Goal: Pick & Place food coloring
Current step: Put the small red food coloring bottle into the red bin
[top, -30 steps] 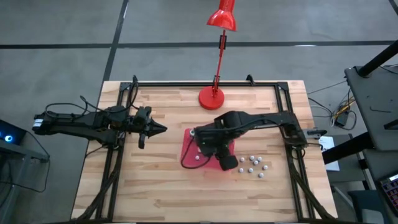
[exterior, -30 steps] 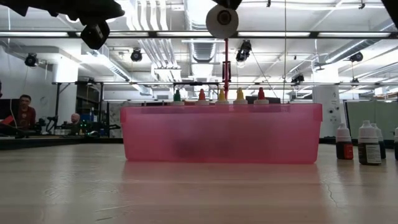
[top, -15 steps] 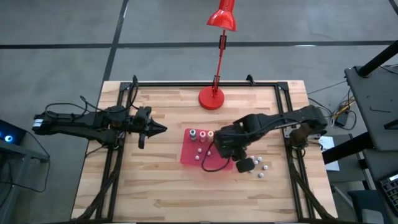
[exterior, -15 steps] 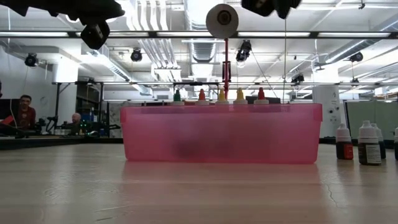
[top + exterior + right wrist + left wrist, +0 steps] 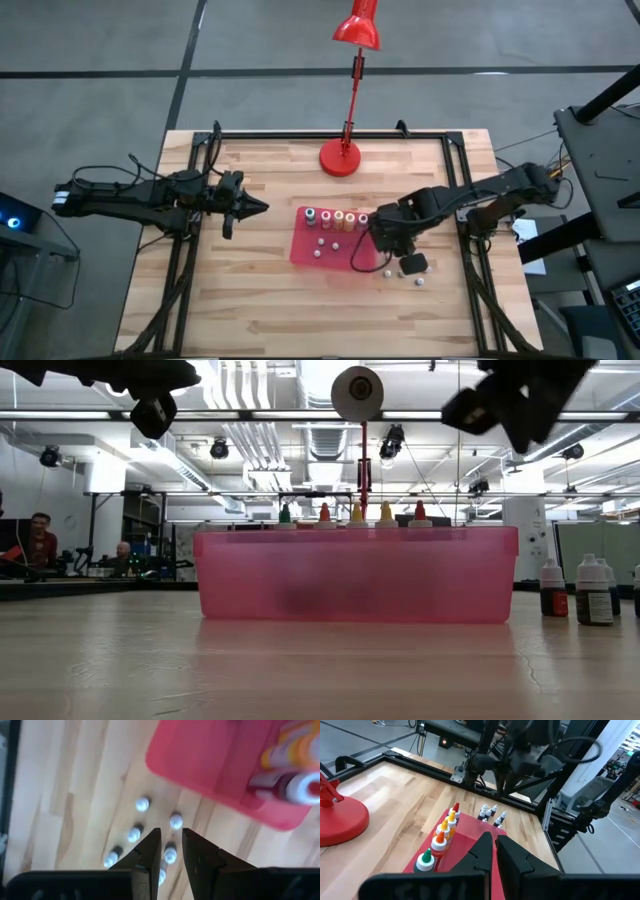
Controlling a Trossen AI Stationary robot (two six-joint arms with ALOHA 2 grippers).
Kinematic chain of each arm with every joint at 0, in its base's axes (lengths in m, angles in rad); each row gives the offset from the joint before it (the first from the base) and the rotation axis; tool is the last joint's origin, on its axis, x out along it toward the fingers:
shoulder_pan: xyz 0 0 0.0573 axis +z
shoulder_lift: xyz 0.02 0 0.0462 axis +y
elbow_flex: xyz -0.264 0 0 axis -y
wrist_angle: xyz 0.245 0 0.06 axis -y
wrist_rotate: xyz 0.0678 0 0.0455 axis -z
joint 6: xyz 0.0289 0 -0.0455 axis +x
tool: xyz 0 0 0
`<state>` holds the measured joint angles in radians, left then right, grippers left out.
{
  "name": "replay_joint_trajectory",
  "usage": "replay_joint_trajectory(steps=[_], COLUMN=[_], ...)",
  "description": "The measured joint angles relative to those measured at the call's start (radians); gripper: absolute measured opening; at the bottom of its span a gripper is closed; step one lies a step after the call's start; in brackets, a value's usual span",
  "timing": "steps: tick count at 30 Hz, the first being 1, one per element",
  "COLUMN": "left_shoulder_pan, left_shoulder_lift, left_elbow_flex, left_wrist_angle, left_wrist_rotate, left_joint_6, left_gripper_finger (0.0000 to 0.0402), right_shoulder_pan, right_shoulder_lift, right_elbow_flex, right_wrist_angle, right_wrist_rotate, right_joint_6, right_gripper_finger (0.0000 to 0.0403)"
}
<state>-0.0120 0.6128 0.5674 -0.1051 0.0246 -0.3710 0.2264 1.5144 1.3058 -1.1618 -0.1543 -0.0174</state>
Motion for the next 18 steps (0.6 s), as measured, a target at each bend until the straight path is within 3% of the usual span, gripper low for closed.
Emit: replay_joint_trajectory(steps=[9, 18], left_shoulder_pan=[0.000, 0.000], left_shoulder_lift=[0.000, 0.000], left_elbow_flex=[0.000, 0.000], left_wrist_angle=[0.000, 0.000], left_wrist_rotate=[-0.006, -0.009], left_joint_6=[0.000, 0.000], left_gripper_finger=[0.0000, 0.0000], right_shoulder_pan=[0.000, 0.000], right_shoulder_lift=[-0.002, -0.002], right_elbow_flex=[-0.139, -0.238], right_wrist_angle=[0.078, 0.212], right_wrist_rotate=[-0.001, -0.001], right_joint_6=[0.000, 0.000], right_gripper_finger=[0.0074, 0.0135])
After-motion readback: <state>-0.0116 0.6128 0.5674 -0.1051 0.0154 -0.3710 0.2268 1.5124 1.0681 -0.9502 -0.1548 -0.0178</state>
